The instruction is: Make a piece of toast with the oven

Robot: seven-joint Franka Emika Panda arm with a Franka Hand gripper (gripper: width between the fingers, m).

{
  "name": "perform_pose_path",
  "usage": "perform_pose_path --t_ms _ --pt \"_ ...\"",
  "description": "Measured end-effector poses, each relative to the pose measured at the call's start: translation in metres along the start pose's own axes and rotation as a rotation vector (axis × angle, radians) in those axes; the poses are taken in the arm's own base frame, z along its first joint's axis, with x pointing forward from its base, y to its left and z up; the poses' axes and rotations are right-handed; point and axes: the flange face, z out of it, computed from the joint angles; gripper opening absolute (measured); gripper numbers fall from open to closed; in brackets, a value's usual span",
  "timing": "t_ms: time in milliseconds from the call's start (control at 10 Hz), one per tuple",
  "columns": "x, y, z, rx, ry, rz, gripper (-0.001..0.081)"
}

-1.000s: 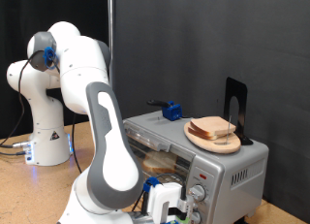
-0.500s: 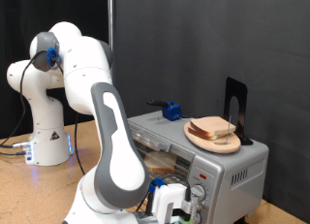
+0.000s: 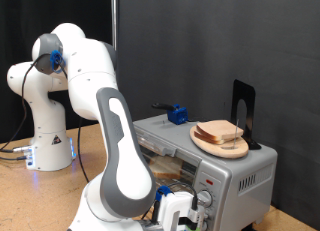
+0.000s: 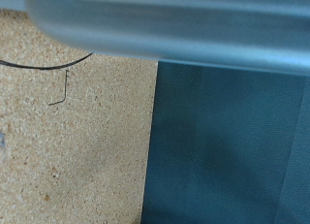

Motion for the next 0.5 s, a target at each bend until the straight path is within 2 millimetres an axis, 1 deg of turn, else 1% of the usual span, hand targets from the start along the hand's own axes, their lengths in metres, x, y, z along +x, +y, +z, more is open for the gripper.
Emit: perform_pose_path --t_ms 100,200,300,400,500 --pt "-0.001 -0.001 0.000 0.002 -0.005 -0.002 0.0805" --pt "-0.003 -0.005 0.001 0.005 -0.012 -0.006 0.0711" --pt "-0.005 -0.008 0.001 0.007 -0.019 -0.011 0.0711" --pt "-0.008 -0.012 0.001 0.010 -0.024 -0.015 0.0528" --pt "-0.011 -0.015 0.001 0.012 -0.028 -0.019 0.0389"
